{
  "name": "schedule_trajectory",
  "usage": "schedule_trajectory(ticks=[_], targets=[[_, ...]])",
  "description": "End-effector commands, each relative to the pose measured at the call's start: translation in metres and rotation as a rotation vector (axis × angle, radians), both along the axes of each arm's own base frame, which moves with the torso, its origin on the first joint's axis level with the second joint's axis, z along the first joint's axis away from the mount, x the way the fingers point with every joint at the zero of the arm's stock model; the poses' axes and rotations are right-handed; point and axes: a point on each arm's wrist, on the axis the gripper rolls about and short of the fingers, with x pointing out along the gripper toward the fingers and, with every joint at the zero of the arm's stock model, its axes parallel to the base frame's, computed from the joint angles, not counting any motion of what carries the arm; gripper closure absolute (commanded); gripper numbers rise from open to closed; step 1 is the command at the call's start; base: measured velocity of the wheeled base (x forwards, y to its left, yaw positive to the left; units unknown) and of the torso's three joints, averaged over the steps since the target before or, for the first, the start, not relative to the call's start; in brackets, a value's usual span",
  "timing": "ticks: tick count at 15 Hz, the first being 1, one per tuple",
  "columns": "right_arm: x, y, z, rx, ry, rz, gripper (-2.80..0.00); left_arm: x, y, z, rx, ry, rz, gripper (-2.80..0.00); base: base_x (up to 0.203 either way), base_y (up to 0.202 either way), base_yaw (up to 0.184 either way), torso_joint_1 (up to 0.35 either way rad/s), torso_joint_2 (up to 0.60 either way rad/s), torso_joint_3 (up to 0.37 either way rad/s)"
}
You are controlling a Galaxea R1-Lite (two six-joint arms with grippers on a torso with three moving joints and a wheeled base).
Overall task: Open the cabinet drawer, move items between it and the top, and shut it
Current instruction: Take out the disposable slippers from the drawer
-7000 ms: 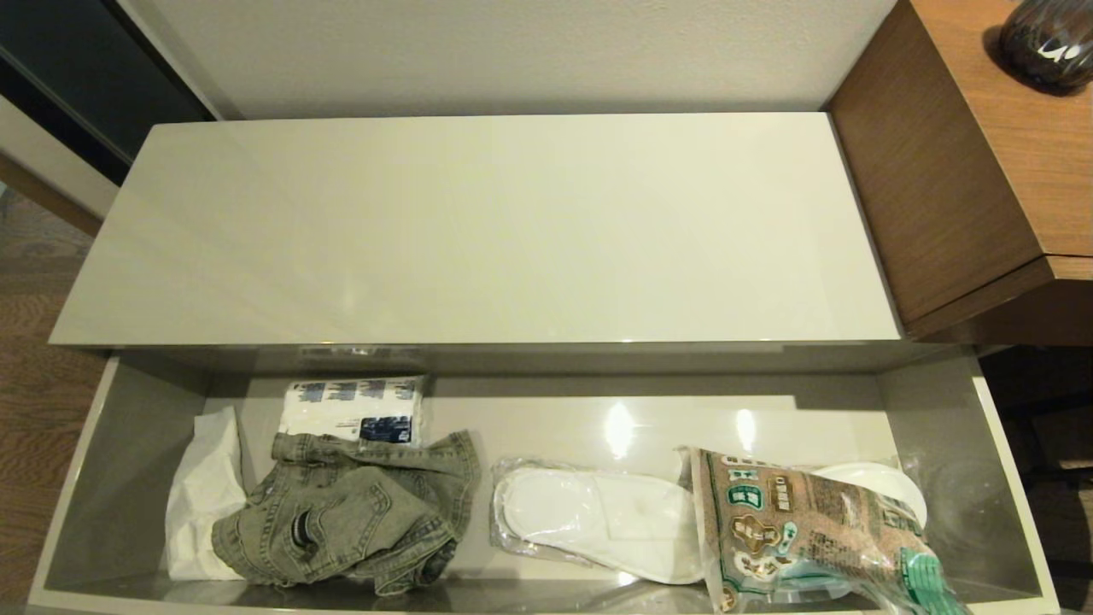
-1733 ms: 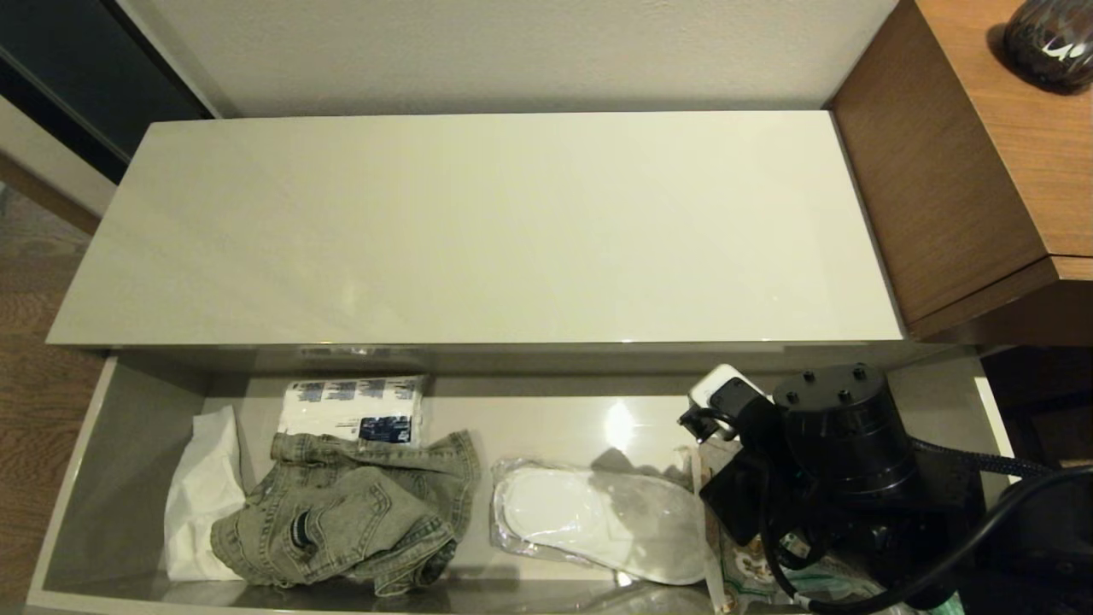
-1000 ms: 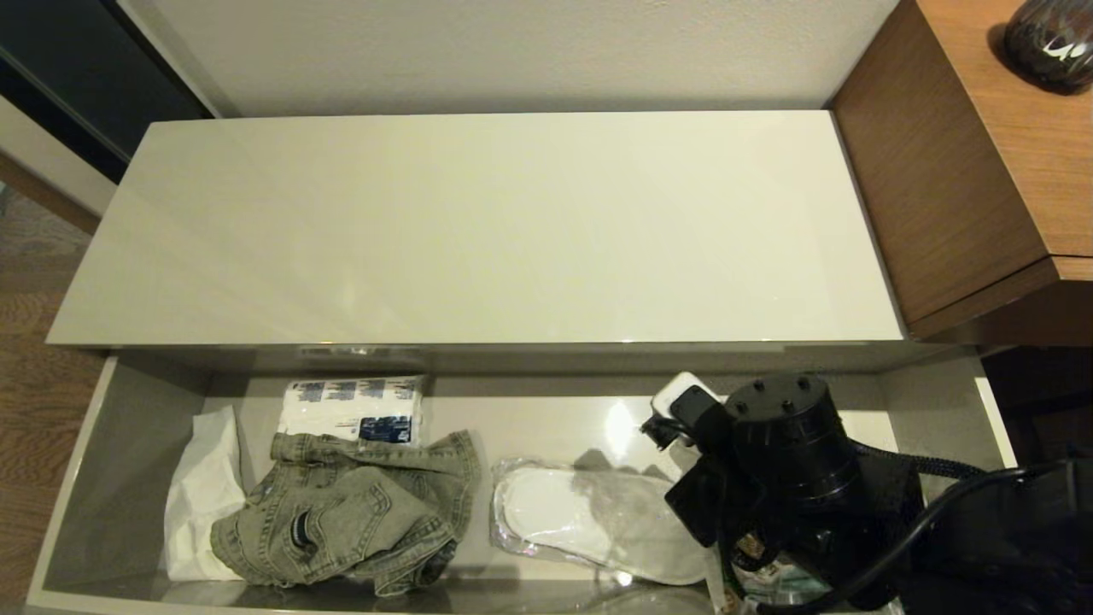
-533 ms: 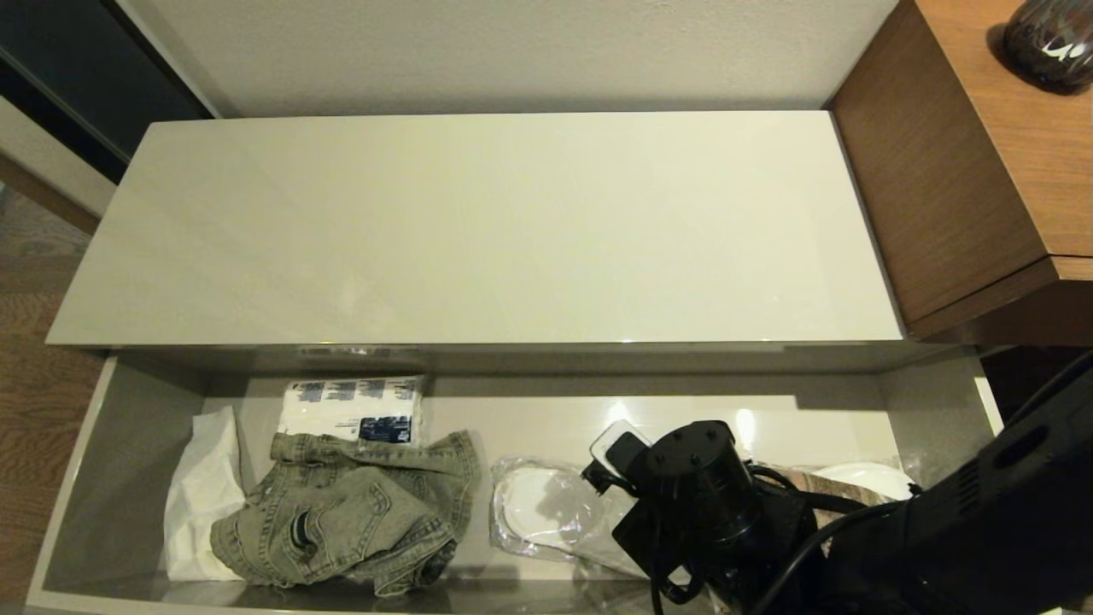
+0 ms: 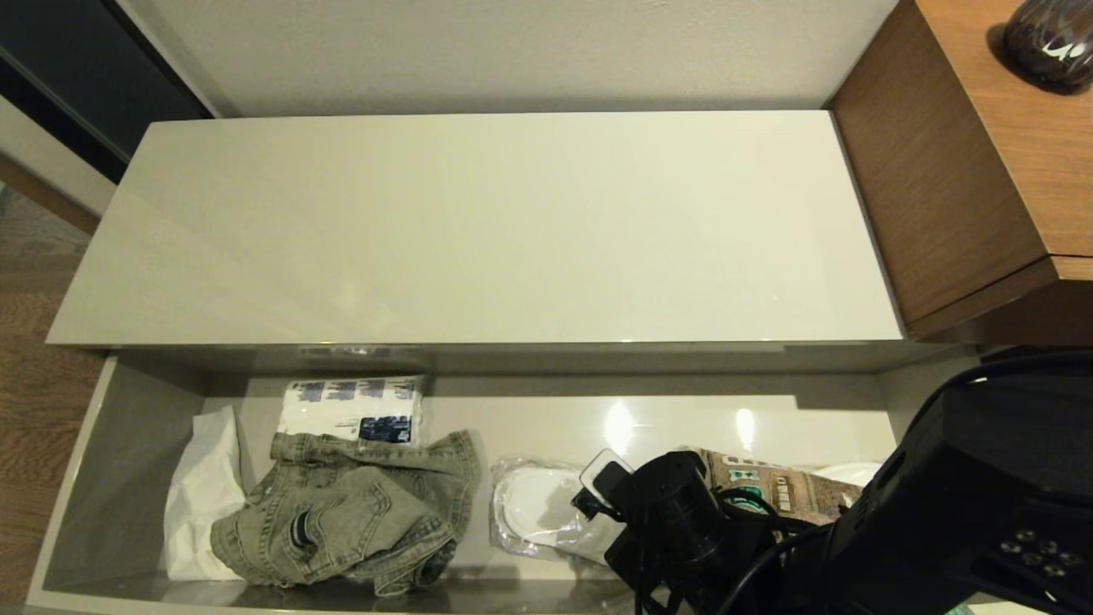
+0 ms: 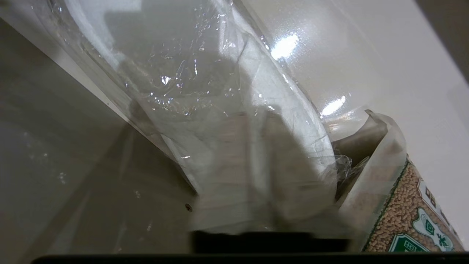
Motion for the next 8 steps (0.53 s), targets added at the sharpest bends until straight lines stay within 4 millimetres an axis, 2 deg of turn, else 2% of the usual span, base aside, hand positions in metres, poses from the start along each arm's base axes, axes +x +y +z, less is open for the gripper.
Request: schedule_trajectory(ticks=[1, 8], targets=[[0.0006, 0.0010, -0.0021, 0.005, 0.001, -0.004, -2.80, 0.0001, 0.0000, -0.0004, -0.001, 0.000, 0.000, 0.00, 0.000, 0.000, 0.000, 0.000, 0.00, 0.000], [0.0007, 0.0009, -0.0112, 0.005, 0.002, -0.015, -2.80, 0.0001, 0.0000, -0.0004, -0.001, 0.000, 0.000, 0.00, 0.000, 0.000, 0.000, 0.000, 0.00, 0.000]])
